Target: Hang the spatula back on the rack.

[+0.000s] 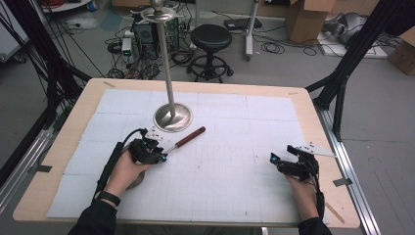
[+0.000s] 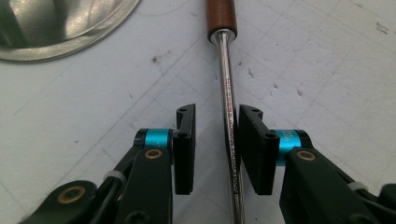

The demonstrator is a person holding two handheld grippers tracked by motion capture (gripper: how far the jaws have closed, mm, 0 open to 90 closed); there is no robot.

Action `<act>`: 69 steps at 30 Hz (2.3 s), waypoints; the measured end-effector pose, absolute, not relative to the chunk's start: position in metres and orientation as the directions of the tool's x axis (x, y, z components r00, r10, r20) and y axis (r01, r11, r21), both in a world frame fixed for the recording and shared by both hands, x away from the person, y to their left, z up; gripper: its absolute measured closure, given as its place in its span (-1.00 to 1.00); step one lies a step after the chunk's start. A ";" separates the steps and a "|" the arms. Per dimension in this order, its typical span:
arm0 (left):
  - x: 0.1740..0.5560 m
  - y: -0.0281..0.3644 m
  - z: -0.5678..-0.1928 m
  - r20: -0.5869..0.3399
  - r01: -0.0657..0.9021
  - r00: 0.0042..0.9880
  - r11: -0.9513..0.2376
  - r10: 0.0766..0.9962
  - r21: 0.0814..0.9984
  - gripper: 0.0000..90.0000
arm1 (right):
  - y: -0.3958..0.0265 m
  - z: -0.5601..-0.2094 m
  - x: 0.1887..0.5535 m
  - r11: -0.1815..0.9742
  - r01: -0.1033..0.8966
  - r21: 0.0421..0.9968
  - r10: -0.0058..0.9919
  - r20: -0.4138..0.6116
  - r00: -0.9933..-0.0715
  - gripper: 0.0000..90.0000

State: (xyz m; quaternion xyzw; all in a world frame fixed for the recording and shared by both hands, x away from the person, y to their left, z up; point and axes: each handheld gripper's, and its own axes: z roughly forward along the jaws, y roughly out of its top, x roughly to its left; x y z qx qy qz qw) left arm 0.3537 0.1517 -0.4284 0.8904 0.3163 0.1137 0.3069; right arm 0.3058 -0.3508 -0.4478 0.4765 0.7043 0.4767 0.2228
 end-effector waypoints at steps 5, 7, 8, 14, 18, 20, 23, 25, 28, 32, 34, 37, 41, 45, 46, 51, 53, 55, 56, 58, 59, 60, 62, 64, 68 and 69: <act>0.356 0.151 -0.428 -0.009 0.509 0.771 -0.608 0.636 0.610 0.55 | -0.351 -0.448 0.306 0.092 0.459 0.884 0.884 0.140 -0.446 -0.63; 0.356 0.149 -0.427 -0.009 0.506 0.778 -0.619 0.628 0.601 0.65 | -0.351 -0.448 0.306 0.090 0.462 0.883 0.884 0.143 -0.445 -0.63; 0.355 0.147 -0.426 -0.008 0.510 0.777 -0.622 0.630 0.595 0.72 | -0.351 -0.448 0.306 0.089 0.463 0.882 0.884 0.143 -0.444 -0.63; 0.356 0.144 -0.425 -0.021 0.535 0.767 -0.622 0.641 0.571 0.85 | -0.351 -0.448 0.306 0.089 0.463 0.882 0.885 0.144 -0.443 -0.63; 0.356 0.143 -0.425 -0.034 0.554 0.754 -0.606 0.656 0.571 0.86 | -0.351 -0.448 0.306 0.090 0.462 0.882 0.885 0.142 -0.444 -0.63; 0.357 0.143 -0.425 -0.037 0.556 0.752 -0.602 0.659 0.573 0.86 | -0.351 -0.448 0.306 0.089 0.463 0.882 0.885 0.144 -0.444 -0.63; 0.357 0.145 -0.425 -0.036 0.549 0.757 -0.606 0.652 0.576 0.87 | -0.351 -0.448 0.306 0.086 0.464 0.882 0.884 0.147 -0.443 -0.63; 0.357 0.145 -0.424 -0.037 0.546 0.762 -0.610 0.646 0.574 0.87 | -0.351 -0.448 0.306 0.085 0.465 0.881 0.885 0.148 -0.442 -0.63; 0.357 0.146 -0.424 -0.040 0.542 0.762 -0.604 0.646 0.584 0.87 | -0.352 -0.448 0.307 0.086 0.463 0.882 0.884 0.146 -0.444 -0.63; 0.355 0.149 -0.420 -0.024 0.513 0.768 -0.593 0.640 0.621 0.88 | -0.352 -0.448 0.306 0.085 0.464 0.882 0.884 0.148 -0.444 -0.63; 0.354 0.151 -0.416 -0.036 0.512 0.764 -0.571 0.644 0.642 0.88 | -0.352 -0.448 0.307 0.086 0.463 0.882 0.884 0.146 -0.444 -0.63; 0.352 0.155 -0.411 -0.037 0.501 0.761 -0.551 0.647 0.667 0.88 | -0.352 -0.448 0.307 0.085 0.464 0.882 0.884 0.149 -0.444 -0.63; 0.349 0.163 -0.401 -0.037 0.483 0.756 -0.519 0.653 0.705 0.88 | -0.352 -0.448 0.306 0.085 0.464 0.882 0.884 0.148 -0.444 -0.63; 0.344 0.171 -0.392 -0.035 0.459 0.753 -0.486 0.657 0.744 0.88 | -0.352 -0.448 0.307 0.086 0.463 0.882 0.884 0.146 -0.443 -0.63; 0.344 0.173 -0.390 -0.038 0.455 0.750 -0.474 0.660 0.754 0.88 | -0.351 -0.448 0.306 0.085 0.465 0.881 0.885 0.148 -0.442 -0.63; 0.339 0.184 -0.380 -0.048 0.432 0.734 -0.410 0.678 0.803 0.88 | -0.351 -0.448 0.306 0.085 0.465 0.881 0.885 0.148 -0.442 -0.63; 0.336 0.188 -0.376 -0.048 0.415 0.729 -0.385 0.683 0.824 0.88 | -0.351 -0.448 0.306 0.084 0.465 0.881 0.885 0.149 -0.442 -0.63; 0.333 0.191 -0.372 -0.038 0.387 0.730 -0.366 0.682 0.846 0.88 | -0.351 -0.448 0.306 0.086 0.464 0.881 0.885 0.147 -0.442 -0.63; 0.332 0.192 -0.370 -0.033 0.374 0.728 -0.356 0.684 0.856 0.88 | -0.351 -0.448 0.306 0.086 0.465 0.881 0.885 0.147 -0.442 -0.63; 0.328 0.194 -0.365 -0.019 0.344 0.726 -0.340 0.687 0.875 0.88 | -0.351 -0.448 0.306 0.086 0.465 0.881 0.885 0.147 -0.442 -0.63; 0.326 0.195 -0.362 -0.015 0.332 0.724 -0.329 0.690 0.884 0.88 | -0.351 -0.448 0.306 0.085 0.466 0.881 0.885 0.148 -0.441 -0.63; 0.324 0.196 -0.360 -0.006 0.315 0.723 -0.322 0.691 0.893 0.88 | -0.351 -0.448 0.306 0.086 0.465 0.881 0.885 0.147 -0.442 -0.63; 0.321 0.198 -0.354 0.009 0.285 0.716 -0.305 0.698 0.909 0.88 | -0.351 -0.448 0.306 0.086 0.465 0.881 0.885 0.147 -0.441 -0.63; 0.318 0.200 -0.349 0.021 0.253 0.713 -0.285 0.701 0.924 0.88 | -0.351 -0.448 0.306 0.089 0.464 0.881 0.885 0.144 -0.443 -0.63; 0.312 0.204 -0.338 0.032 0.204 0.699 -0.242 0.714 0.948 0.88 | -0.351 -0.448 0.306 0.088 0.464 0.881 0.885 0.145 -0.443 -0.63; 0.311 0.206 -0.335 0.041 0.188 0.693 -0.236 0.719 0.953 0.88 | -0.351 -0.448 0.306 0.089 0.464 0.881 0.885 0.144 -0.443 -0.63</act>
